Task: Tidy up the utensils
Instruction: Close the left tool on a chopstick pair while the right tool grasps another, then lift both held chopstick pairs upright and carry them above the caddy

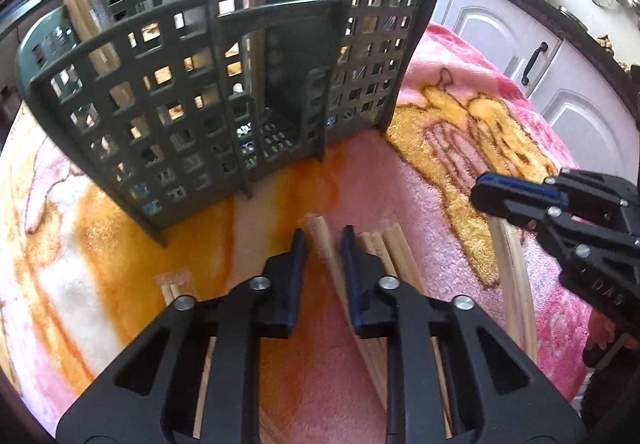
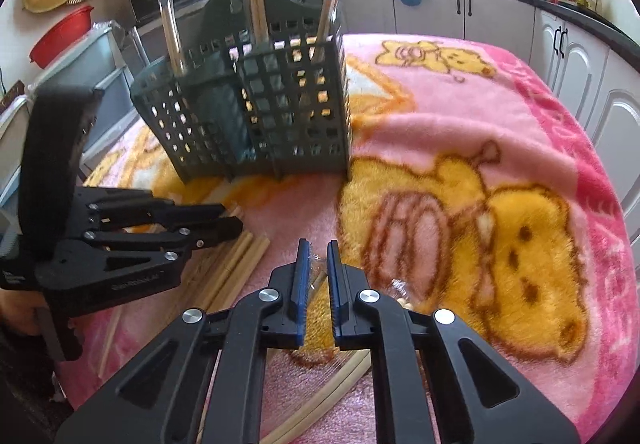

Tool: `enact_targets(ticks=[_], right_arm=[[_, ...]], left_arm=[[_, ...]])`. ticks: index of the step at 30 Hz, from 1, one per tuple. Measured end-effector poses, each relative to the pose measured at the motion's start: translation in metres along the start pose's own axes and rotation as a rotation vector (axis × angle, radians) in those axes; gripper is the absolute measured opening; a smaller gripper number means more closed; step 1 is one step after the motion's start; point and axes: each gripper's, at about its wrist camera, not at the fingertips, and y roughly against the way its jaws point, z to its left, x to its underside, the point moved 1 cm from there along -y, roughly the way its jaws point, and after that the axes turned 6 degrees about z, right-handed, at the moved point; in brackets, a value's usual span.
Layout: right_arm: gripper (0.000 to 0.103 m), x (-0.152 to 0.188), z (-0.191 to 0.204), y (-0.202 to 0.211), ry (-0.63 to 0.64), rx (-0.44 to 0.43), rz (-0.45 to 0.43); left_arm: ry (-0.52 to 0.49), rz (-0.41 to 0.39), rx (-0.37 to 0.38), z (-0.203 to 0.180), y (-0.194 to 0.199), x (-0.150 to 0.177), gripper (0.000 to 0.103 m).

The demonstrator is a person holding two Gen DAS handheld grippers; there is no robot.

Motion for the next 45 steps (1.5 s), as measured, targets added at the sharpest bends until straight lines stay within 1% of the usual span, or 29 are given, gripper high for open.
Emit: enact_targets(ticks=[4, 8, 12, 20, 27, 32, 37, 40, 45], right_arm=[[0.009, -0.004, -0.006, 0.01, -0.018, -0.001, -0.028], [0.009, -0.007, -0.009, 0.017, -0.021, 0.004, -0.047], [0.009, -0.01, -0.008, 0.021, -0.022, 0.002, -0.061], [0.009, -0.018, 0.003, 0.029, -0.001, 0.002, -0.086], [0.009, -0.027, 0.018, 0.04, 0.029, -0.006, -0.114], [0.008, -0.034, 0.025, 0.049, 0.046, -0.012, -0.136], [0.008, -0.041, 0.032, 0.057, 0.056, -0.021, -0.164], [0.008, -0.044, 0.034, 0.062, 0.057, -0.015, -0.179], [0.008, -0.05, 0.033, 0.082, 0.049, -0.008, -0.229]], left_arm=[[-0.004, 0.01, 0.019, -0.001, -0.002, -0.001, 0.007], [-0.004, 0.015, 0.04, 0.0, -0.003, -0.002, 0.006], [0.014, 0.009, 0.066, 0.011, 0.004, -0.001, 0.004], [0.026, -0.067, 0.075, 0.023, 0.038, -0.001, 0.003], [0.049, -0.133, 0.106, 0.034, 0.067, -0.003, 0.003], [0.054, -0.18, 0.116, 0.035, 0.087, -0.006, 0.003], [0.056, -0.226, 0.132, 0.032, 0.099, -0.01, 0.003], [0.064, -0.273, 0.148, 0.033, 0.111, -0.012, 0.003], [0.076, -0.338, 0.157, 0.029, 0.124, -0.018, 0.003]])
